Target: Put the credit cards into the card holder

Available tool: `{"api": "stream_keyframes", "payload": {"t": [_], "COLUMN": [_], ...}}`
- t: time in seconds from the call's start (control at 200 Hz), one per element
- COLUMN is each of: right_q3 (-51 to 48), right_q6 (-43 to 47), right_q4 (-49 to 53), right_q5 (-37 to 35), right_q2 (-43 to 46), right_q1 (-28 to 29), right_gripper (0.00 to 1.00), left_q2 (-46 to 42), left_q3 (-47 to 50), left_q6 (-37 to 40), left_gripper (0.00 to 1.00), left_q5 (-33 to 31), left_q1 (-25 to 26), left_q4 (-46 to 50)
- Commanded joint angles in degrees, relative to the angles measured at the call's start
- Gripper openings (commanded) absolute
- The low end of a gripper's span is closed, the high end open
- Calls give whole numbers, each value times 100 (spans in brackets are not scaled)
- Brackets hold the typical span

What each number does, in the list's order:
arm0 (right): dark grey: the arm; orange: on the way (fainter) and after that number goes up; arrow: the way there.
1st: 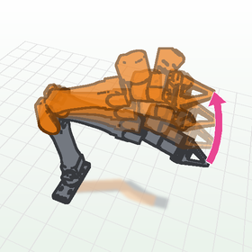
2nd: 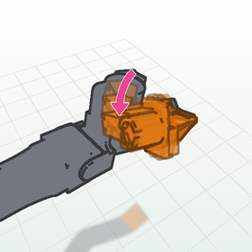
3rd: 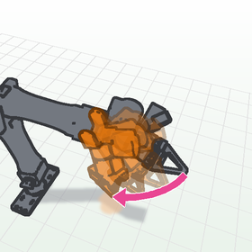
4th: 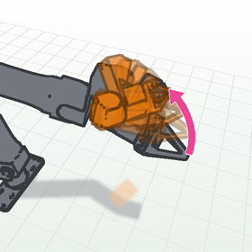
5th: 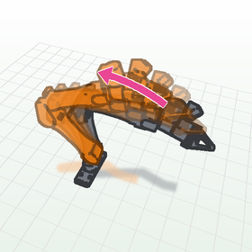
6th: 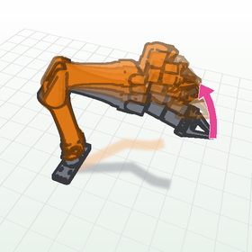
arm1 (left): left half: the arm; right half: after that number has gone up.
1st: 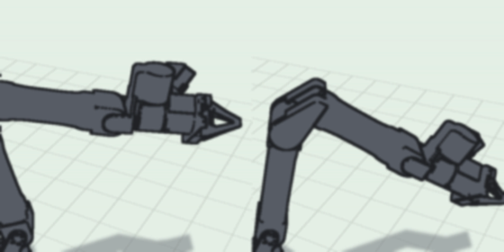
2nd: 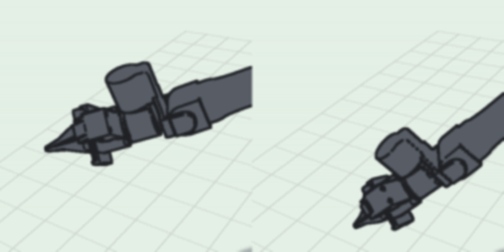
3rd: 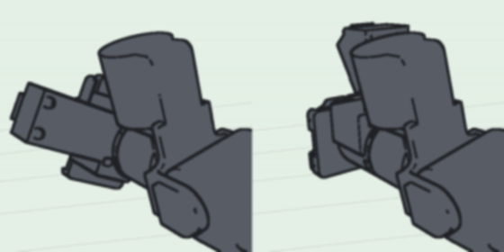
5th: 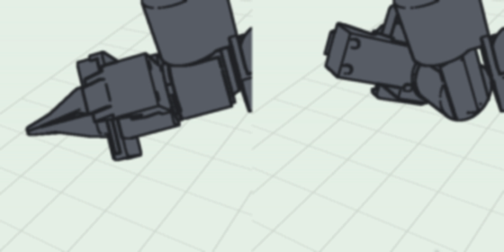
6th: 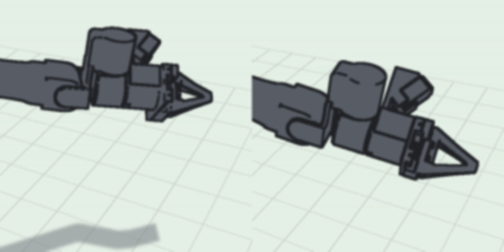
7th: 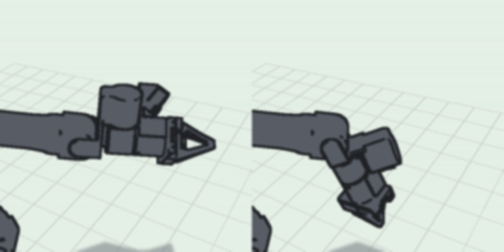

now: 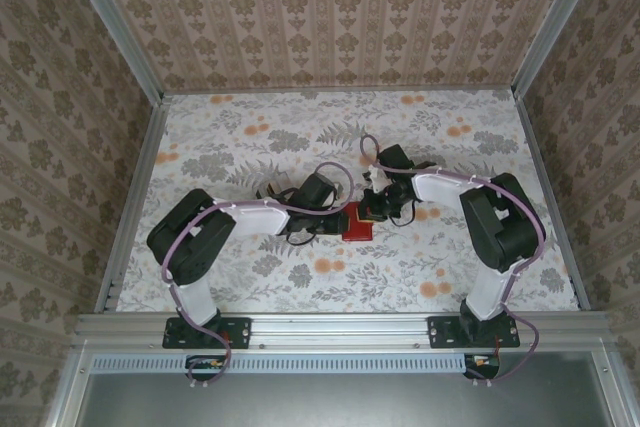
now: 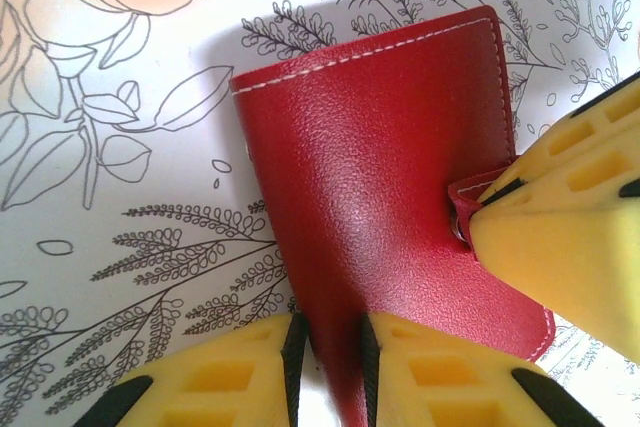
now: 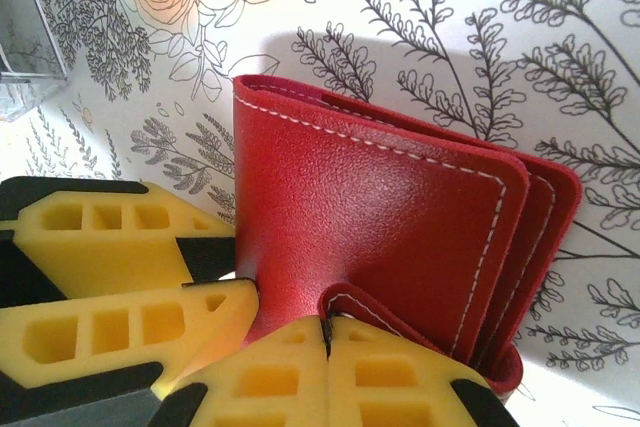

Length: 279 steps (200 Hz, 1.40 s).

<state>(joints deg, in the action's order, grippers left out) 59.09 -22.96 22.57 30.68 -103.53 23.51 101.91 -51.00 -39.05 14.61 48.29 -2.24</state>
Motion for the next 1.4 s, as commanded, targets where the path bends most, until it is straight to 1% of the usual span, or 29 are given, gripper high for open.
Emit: {"api": "stream_keyframes", "payload": {"t": [0.0, 0.1, 0.215, 0.26, 0.32, 0.39, 0.43, 0.5, 0.575, 0.655, 0.72, 0.76, 0.77, 0.78, 0.79, 0.86, 0.9, 0.935, 0.96, 0.975, 0.99, 1.05, 1.095, 1.175, 1.2, 1.245, 1.29, 1.33, 1.39], "right_q3": [-173, -222, -345, -375, -374, -372, -393, -471, -616, -853, -1157, -1367, -1420, -1469, -1519, -1859, -2046, -2267, -2491, -2653, -2810, -3488, -3930, -4367, -4423, -4503, -4582, -4648, -4801], "right_q6": [-180, -228, -204, -226, -274, -354, -415, -446, -438, -339, -196, -106, -93, -85, -81, 68, 288, 694, 1064, 1275, 1510, 2264, 2747, 3054, 3059, 2979, 2909, 2883, 2866], "right_q4": [248, 283, -41, -168, -269, -414, -542, -793, -1039, -1296, -1533, -1634, -1640, -1637, -1634, -1704, -1786, -2051, -2326, -2518, -2709, -3512, -4050, -4323, -4300, -4336, -4466, -4604, -4992], "right_q5": [-719, -1085, -824, -789, -882, -1076, -1225, -1520, -1922, -2429, -2932, -3367, -3507, -3683, -3861, -4844, -5198, -5382, -5426, -5449, -5452, -5501, -5516, -5454, -5448, -5449, -5458, -5493, -5509], "right_q2": [-548, -571, -263, 3, 395, 898, 1219, 1802, 2512, 3295, 3954, 4382, 4505, 4602, 4703, 5477, 5871, 6195, 6396, 6515, 6611, 6985, 7132, 7226, 7212, 7132, 6984, 6820, 6460], "right_q1": [83, 118, 212, 271, 325, 347, 348, 348, 348, 348, 352, 350, 348, 348, 348, 319, 297, 293, 290, 287, 286, 250, 163, -50, -115, -234, -341, -432, -599], "right_gripper": [0, 0, 0, 9, 15, 32, 40, 47, 53, 64, 71, 80, 85, 95, 99, 99, 100, 100, 100, 100, 100, 100, 100, 100, 100, 100, 100, 100, 100], "left_q2": [-105, -215, -717, -1065, -1549, -2103, -2398, -2887, -3368, -3848, -4261, -4496, -4562, -4604, -4650, -5075, -5310, -5526, -5700, -5797, -5907, -6316, -6581, -6920, -6970, -7004, -7013, -7013, -7035], "left_q3": [189, 248, 446, 490, 495, 459, 427, 353, 245, 157, 137, 138, 142, 147, 151, 267, 372, 544, 696, 767, 888, 1407, 1878, 2771, 2983, 3346, 3574, 3691, 3793], "left_q6": [-67, -88, -157, -115, -2, 143, 257, 486, 674, 869, 1016, 1107, 1133, 1160, 1177, 1343, 1441, 1737, 1945, 2047, 2149, 2619, 3385, 4895, 5226, 5849, 6390, 6599, 6338], "left_gripper": [25, 25, 25, 26, 27, 28, 28, 29, 39, 53, 57, 59, 59, 60, 60, 64, 66, 68, 82, 95, 99, 100, 100, 100, 100, 100, 100, 100, 100], "left_q5": [101, 82, 1, -147, -435, -799, -1029, -1403, -2008, -2744, -3314, -3615, -3696, -3775, -3846, -4474, -4825, -5050, -5202, -5315, -5438, -5934, -6095, -5857, -5759, -5644, -5524, -5487, -5318], "left_q1": [-25, -40, -10, 21, 54, 66, 66, 49, 7, -47, -115, -152, -162, -162, -169, -202, -227, -233, -233, -226, -225, -225, -239, -366, -431, -598, -823, -1143, -1717], "left_q4": [131, 101, 99, 233, 571, 1034, 1283, 1722, 2240, 2677, 2922, 3048, 3066, 3094, 3126, 3236, 3243, 3088, 2964, 2899, 2788, 2174, 1416, 95, -235, -684, -858, -944, -1035]}}
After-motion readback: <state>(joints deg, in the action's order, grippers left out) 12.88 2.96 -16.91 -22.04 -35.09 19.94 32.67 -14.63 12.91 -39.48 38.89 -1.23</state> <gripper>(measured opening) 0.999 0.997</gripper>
